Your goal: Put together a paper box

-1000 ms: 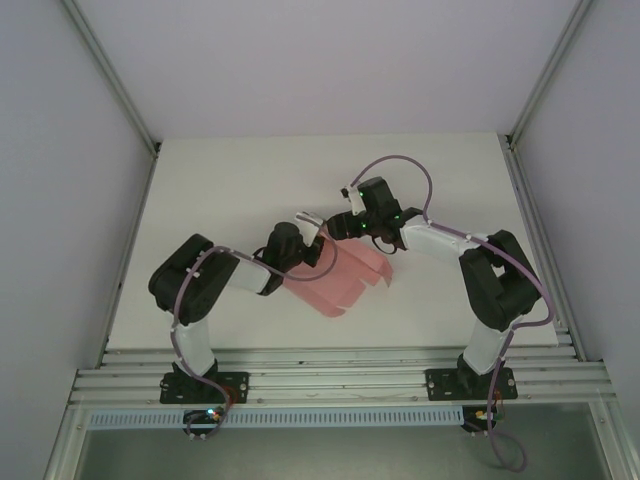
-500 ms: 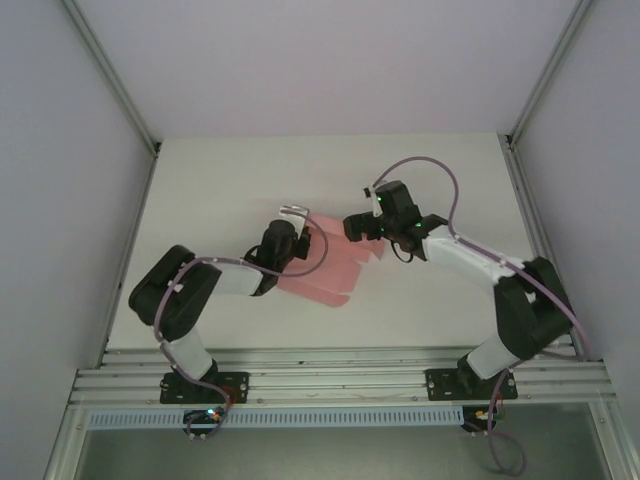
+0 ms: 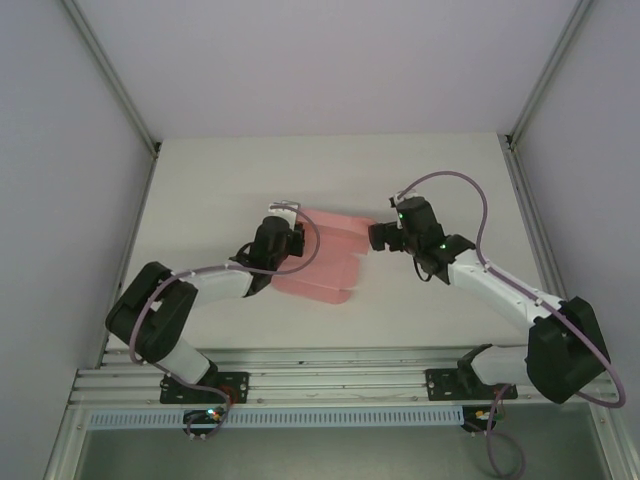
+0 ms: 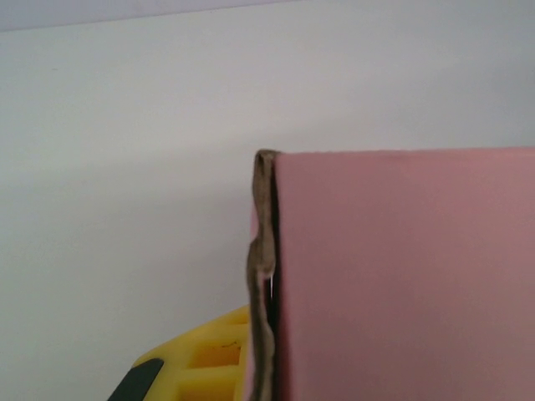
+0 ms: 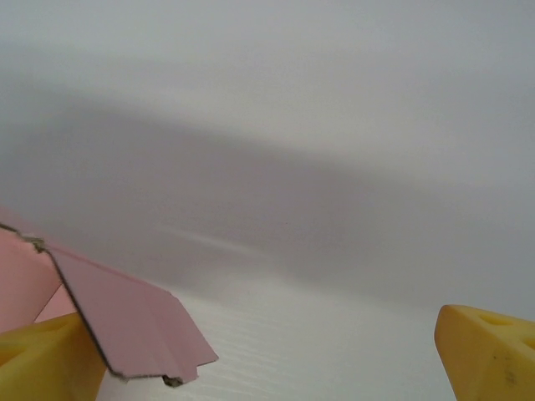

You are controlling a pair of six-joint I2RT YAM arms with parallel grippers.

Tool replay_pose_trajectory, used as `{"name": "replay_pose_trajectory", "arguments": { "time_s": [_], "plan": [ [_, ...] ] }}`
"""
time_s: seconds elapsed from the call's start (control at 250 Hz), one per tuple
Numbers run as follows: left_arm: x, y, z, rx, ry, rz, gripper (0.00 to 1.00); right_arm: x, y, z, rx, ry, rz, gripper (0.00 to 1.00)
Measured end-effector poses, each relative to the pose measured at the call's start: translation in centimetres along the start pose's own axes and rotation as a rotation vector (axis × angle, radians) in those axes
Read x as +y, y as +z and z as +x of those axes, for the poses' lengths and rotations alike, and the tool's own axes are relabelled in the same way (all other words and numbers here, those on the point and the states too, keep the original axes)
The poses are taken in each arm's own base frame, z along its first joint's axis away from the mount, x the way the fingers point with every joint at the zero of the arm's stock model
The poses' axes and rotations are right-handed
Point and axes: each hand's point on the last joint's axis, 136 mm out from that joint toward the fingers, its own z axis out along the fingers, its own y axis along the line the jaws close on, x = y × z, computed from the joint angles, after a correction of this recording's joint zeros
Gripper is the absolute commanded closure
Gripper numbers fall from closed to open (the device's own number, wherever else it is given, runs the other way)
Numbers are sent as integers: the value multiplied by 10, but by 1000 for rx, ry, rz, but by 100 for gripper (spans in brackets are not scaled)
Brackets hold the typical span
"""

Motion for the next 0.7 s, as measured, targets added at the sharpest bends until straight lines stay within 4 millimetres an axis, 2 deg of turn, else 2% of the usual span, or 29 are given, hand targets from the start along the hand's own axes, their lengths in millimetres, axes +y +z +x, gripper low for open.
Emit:
{"name": "replay_pose_trajectory", "arguments": {
  "time_s": [0.196, 0.367, 0.451, 0.559, 0.703],
  "plan": [
    [-8, 0, 0, 17, -36, 42, 100, 27, 18, 6, 22, -15, -112, 0],
    [-14, 3, -1, 23, -69, 67, 100, 53, 16, -15, -72, 9, -206, 0],
    [-14, 4, -6, 15, -86, 66, 100, 53, 17, -18, -104, 42, -209, 0],
    [-14, 4, -4, 23, -86, 64, 100, 47, 19, -11, -112, 69, -181, 0],
    [-12, 4, 2, 47, -94, 56, 100, 31, 4, -4, -130, 84, -128, 0]
  ]
}}
